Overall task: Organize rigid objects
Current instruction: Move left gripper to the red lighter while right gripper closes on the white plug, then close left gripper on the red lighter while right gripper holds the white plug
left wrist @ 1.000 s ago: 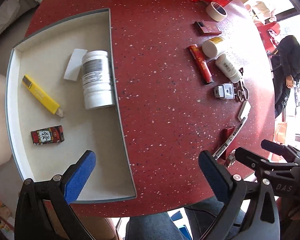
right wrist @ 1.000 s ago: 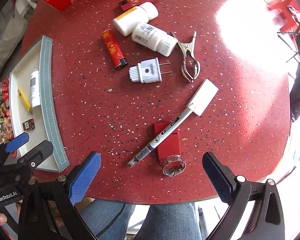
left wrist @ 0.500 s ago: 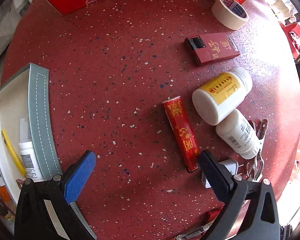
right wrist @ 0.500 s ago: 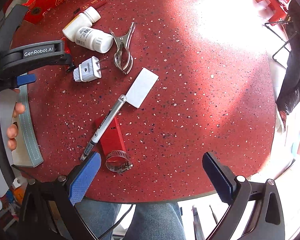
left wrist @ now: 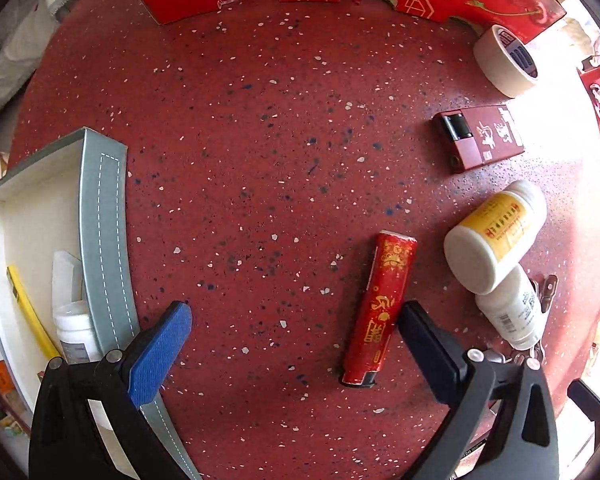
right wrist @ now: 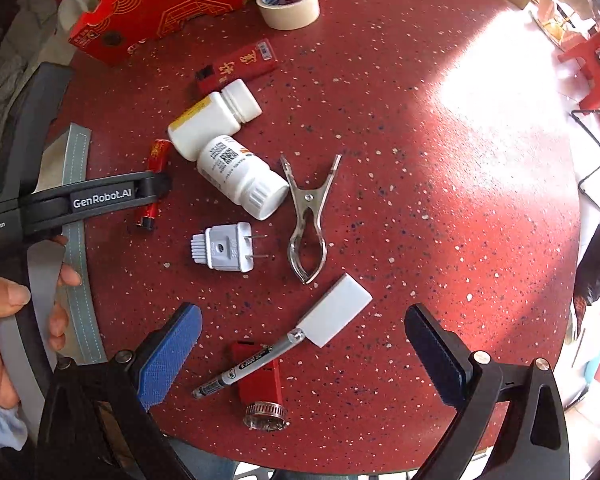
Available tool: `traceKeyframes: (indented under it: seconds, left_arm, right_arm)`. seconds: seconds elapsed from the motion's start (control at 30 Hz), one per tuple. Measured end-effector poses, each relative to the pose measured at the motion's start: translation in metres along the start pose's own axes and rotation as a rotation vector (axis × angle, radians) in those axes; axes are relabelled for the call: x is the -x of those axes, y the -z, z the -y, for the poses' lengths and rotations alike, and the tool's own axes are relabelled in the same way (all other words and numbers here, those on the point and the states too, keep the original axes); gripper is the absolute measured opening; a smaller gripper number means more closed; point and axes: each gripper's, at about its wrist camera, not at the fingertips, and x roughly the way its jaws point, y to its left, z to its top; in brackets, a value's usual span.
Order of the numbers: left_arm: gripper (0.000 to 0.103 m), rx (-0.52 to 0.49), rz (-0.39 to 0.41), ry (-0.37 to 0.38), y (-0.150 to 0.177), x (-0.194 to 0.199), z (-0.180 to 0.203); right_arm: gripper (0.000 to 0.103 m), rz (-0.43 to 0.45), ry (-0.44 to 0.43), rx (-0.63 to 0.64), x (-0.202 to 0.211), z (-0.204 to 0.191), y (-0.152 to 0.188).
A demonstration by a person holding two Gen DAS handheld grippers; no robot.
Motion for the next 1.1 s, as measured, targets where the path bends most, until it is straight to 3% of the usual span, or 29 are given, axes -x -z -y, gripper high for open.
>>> traceKeyframes:
  seconds: [0.2,0.27,0.33,0.5,0.67,0.77,0.83,1.1]
  left_arm:
    - [0.103,-0.068,0.003,0.017,-0.002,-0.005,0.003]
    - [0.103,-0.096,0.002,0.02,-0.007,-0.007,0.008]
    - [0.103,-0.119,-0.001,0.017,-0.009,-0.008,0.01]
    - [0.103,-0.124,0.015,0.018,-0.004,-0.012,0.014]
    - [0.103,-0.129,0.019,0.023,0.009,-0.005,0.003]
    - [0.103,-0.177,0.04,0.022,0.013,-0.002,0.017]
    - [0.103,-0.203,0.046,0.025,0.014,0.0,0.029]
    - [0.103,-0.188,0.042,0.015,0.014,-0.009,0.044]
  right_arm:
    - [0.102,0.103,0.104,0.682,-0.009,-0.088,0.007]
    - [0.102,0.117,0.145,0.831,-0.019,-0.101,0.011]
    - [0.102,0.09,0.123,0.895,-0.03,-0.105,0.008]
    - [0.102,-0.008,0.083,0.917,-0.06,-0.104,-0.007]
    - [0.086,0.005,0.106,0.914,-0.056,-0.096,-0.009]
    - [0.065,0.016,0.109,0.888,-0.041,-0.082,0.001]
    - [0.039,0.011,0.118,0.865,-0.035,-0.079,-0.002]
    - [0.039,-0.013,0.142,0.665,-0.02,-0.05,0.0]
